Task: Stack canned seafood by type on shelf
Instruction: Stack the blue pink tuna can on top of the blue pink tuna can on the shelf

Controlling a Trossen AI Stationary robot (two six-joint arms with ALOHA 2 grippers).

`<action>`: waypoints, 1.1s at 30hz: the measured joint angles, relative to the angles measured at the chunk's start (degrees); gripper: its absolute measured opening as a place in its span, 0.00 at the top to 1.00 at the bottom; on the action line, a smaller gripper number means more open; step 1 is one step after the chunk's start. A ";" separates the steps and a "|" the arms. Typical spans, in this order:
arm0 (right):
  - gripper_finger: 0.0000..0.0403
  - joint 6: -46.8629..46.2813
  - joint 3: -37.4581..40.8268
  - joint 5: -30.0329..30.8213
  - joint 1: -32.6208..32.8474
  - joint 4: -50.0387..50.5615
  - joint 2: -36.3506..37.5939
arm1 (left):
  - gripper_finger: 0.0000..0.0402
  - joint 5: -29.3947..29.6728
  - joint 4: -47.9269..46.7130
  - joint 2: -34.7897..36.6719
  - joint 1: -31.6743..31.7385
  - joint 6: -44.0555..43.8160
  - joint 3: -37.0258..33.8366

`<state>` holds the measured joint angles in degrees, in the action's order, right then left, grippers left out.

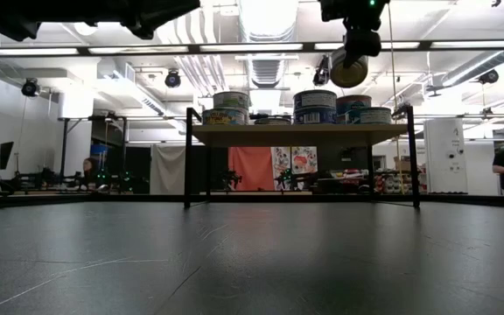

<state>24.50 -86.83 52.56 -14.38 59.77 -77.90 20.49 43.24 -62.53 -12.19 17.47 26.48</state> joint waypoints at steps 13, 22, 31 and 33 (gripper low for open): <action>0.53 -1.11 0.07 -6.37 -4.80 -0.30 -0.14 | 0.81 0.03 -3.89 6.10 -0.02 -0.02 0.00; 0.53 -1.97 0.24 -6.56 -5.22 -0.65 -0.17 | 0.81 0.04 -6.21 6.63 -0.02 0.00 0.00; 0.53 -2.93 0.24 -6.57 -5.55 -0.70 -0.21 | 0.81 0.02 -7.49 6.65 -0.02 -0.01 0.00; 0.53 -3.33 0.24 -6.58 -5.55 -0.70 -0.21 | 0.81 0.03 -7.77 6.58 -0.02 0.00 0.00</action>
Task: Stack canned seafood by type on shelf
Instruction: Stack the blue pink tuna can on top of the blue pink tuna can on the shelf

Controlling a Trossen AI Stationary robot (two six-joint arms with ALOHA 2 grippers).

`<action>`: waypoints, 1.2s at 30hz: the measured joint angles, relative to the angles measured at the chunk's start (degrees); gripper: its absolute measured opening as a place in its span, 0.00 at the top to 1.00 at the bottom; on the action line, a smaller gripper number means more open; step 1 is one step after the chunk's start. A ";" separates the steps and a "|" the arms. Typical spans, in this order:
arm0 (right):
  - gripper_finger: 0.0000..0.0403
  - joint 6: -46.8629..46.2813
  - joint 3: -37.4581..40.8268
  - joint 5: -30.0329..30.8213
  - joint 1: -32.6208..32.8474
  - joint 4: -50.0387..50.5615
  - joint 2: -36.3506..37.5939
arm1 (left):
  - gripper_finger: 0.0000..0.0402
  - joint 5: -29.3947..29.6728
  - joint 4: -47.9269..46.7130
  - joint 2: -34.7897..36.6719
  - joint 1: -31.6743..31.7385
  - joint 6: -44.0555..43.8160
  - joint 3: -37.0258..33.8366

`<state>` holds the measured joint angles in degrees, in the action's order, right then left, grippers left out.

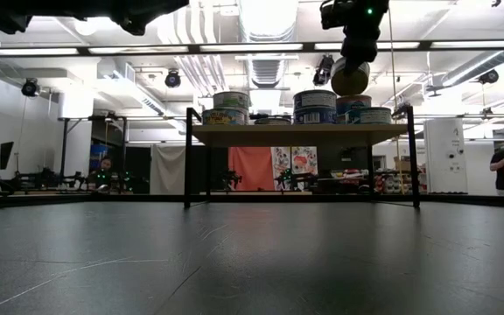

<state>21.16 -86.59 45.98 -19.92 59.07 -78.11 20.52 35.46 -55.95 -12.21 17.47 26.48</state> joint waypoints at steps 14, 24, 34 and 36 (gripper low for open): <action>0.51 -0.73 2.44 0.56 0.00 -0.04 0.00 | 0.81 0.00 -0.13 -0.22 0.00 0.00 0.00; 0.46 -2.14 3.30 -3.00 0.00 0.14 0.00 | 0.81 0.00 -0.53 -0.22 0.00 -0.02 0.00; 0.36 -4.79 3.22 -6.36 0.00 0.45 0.04 | 0.81 0.00 -1.14 -0.22 0.00 -0.24 0.00; 0.33 -4.89 3.20 -6.34 0.00 0.42 0.04 | 0.81 -0.02 -1.47 -0.22 0.00 -0.32 0.00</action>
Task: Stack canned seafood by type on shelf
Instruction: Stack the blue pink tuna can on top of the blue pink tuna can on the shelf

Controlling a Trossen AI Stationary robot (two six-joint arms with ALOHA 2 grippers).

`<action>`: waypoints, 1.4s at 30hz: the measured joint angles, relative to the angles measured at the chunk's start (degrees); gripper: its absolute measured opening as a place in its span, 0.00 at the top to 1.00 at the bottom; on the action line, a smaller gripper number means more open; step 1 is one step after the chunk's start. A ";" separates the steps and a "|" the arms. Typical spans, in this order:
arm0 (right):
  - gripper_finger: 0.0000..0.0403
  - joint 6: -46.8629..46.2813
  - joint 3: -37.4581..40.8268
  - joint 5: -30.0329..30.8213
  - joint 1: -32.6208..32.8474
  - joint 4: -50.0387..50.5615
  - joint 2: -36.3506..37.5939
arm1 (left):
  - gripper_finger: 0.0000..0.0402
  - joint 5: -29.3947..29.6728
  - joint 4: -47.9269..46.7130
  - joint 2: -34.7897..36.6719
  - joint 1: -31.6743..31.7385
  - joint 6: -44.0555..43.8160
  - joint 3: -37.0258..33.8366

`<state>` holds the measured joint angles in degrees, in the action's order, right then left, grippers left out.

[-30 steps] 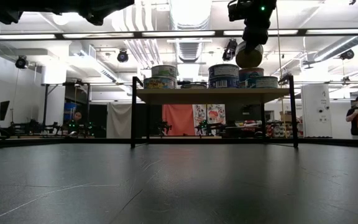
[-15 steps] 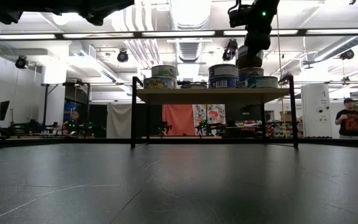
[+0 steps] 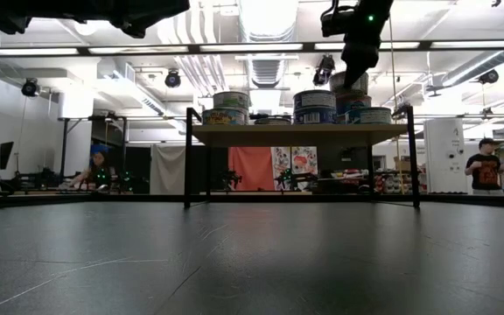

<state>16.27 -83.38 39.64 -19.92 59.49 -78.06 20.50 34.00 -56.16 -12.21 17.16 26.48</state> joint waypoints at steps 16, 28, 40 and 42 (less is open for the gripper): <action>0.23 -5.21 -0.07 0.36 -2.62 0.03 0.07 | 0.81 -0.01 -1.07 0.00 0.00 -1.21 0.00; 0.33 -4.26 -0.12 -3.81 -4.40 0.30 0.11 | 0.81 -0.01 -1.07 -0.01 0.00 -1.21 0.00; 0.37 -6.21 -0.12 -4.00 -4.39 2.11 0.22 | 0.81 -0.01 -1.09 0.00 0.00 -1.21 0.00; 0.36 -6.22 -0.12 -4.02 -4.39 2.17 0.33 | 0.81 -0.01 -1.09 -0.01 0.00 -1.21 0.00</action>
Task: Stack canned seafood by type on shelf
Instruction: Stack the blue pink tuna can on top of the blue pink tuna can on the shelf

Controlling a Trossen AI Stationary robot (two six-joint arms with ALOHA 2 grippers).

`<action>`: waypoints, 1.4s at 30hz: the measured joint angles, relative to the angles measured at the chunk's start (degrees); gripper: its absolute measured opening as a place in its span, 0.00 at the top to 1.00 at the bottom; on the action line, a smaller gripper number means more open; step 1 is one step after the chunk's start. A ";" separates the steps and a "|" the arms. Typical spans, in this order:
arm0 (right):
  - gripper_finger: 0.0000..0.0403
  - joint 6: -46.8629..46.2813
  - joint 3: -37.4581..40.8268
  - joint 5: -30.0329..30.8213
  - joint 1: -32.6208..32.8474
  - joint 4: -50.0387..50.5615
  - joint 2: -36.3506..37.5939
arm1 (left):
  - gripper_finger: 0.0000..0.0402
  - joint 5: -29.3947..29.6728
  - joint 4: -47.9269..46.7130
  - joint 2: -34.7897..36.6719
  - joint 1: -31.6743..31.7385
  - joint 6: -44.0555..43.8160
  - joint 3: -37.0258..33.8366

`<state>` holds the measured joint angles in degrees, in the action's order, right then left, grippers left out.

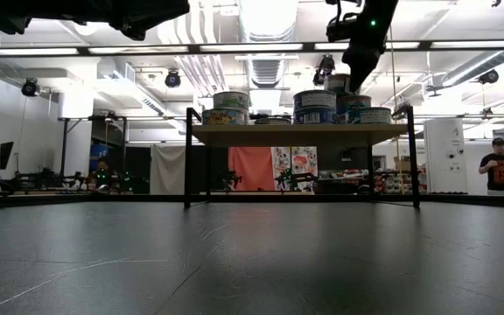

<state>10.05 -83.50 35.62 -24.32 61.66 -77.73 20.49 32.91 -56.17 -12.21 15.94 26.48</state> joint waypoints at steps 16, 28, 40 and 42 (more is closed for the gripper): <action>0.35 -2.56 -6.31 -0.13 0.00 4.08 1.13 | 0.81 -0.02 -0.02 0.01 0.00 0.00 0.00; 0.39 -0.64 -10.65 -8.59 0.17 -4.67 1.13 | 0.81 -0.02 -0.02 -1.07 0.00 0.00 0.00; 0.47 -5.65 -10.23 -19.58 -2.05 -12.54 -1.91 | 0.81 -0.21 0.62 -1.98 -0.11 -0.58 -0.02; 0.48 -5.59 -10.23 -19.60 -1.99 -12.60 -2.57 | 0.81 -0.22 0.27 -1.98 -0.11 -0.61 -0.02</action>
<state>4.46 -93.73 16.01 -26.31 49.06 -80.31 20.27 33.17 -58.15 -12.32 15.34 26.46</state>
